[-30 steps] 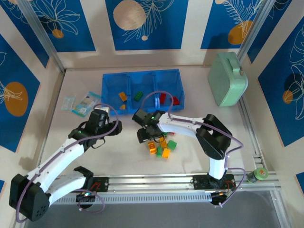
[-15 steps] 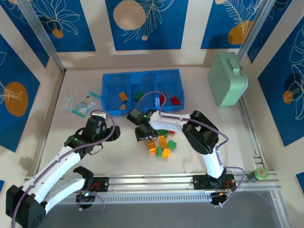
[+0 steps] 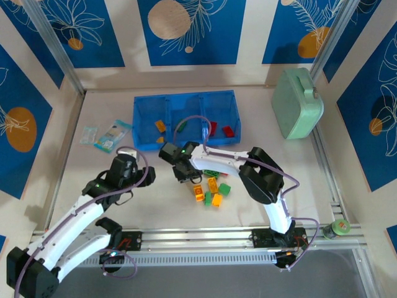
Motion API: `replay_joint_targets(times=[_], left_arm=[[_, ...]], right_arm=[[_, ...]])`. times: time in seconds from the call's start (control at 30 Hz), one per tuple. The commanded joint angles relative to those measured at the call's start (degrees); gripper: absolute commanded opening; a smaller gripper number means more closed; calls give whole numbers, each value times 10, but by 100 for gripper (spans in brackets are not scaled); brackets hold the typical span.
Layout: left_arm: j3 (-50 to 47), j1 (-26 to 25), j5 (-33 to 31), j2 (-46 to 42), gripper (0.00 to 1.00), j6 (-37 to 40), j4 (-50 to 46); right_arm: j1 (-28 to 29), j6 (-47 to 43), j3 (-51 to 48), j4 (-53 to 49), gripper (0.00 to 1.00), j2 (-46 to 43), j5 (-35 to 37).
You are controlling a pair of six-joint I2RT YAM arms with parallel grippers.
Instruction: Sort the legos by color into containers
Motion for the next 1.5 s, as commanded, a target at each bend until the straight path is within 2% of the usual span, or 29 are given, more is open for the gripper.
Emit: replay_joint_targets(times=[0.0,0.27,0.53,0.67,0.7,0.73,0.8,0.83,0.93,1.03,1.13,1.3,1.47], left_arm=[[-12,-6,-19,-29,74,0,-20],[21,-6,-35,-93,74,-15,-79],[14,-7,-6,-105,73,-29,-86],[18,-8,2,-110,73,-31,-85],[21,-8,4,-107,74,-29,-85],[24,-8,6,-104,73,-27,-85],[31,-11,7,-95,73,-24,-83],[34,-12,8,-90,73,-23,-83],[46,-21,12,-75,73,-17,-81],[54,-35,18,-59,73,-13,-68],[59,-52,19,-34,73,-11,-56],[70,-93,33,29,73,-4,-24],[93,-142,40,106,73,-3,15]], right_arm=[[-2,-36,79,-28,27,-27,20],[-46,-120,321,-52,28,89,-30],[-81,-174,584,-76,29,246,-87],[-98,-181,632,-45,31,285,-134],[-101,-182,631,-25,34,286,-148],[-105,-179,631,-11,41,287,-155],[-113,-175,635,13,72,288,-162],[-117,-169,640,17,76,288,-158],[-126,-160,659,7,76,279,-161],[-122,-168,631,-3,74,242,-143],[-117,-173,553,-5,73,176,-115],[-115,-165,303,75,73,4,-81],[-134,-129,72,163,74,-157,-76]])
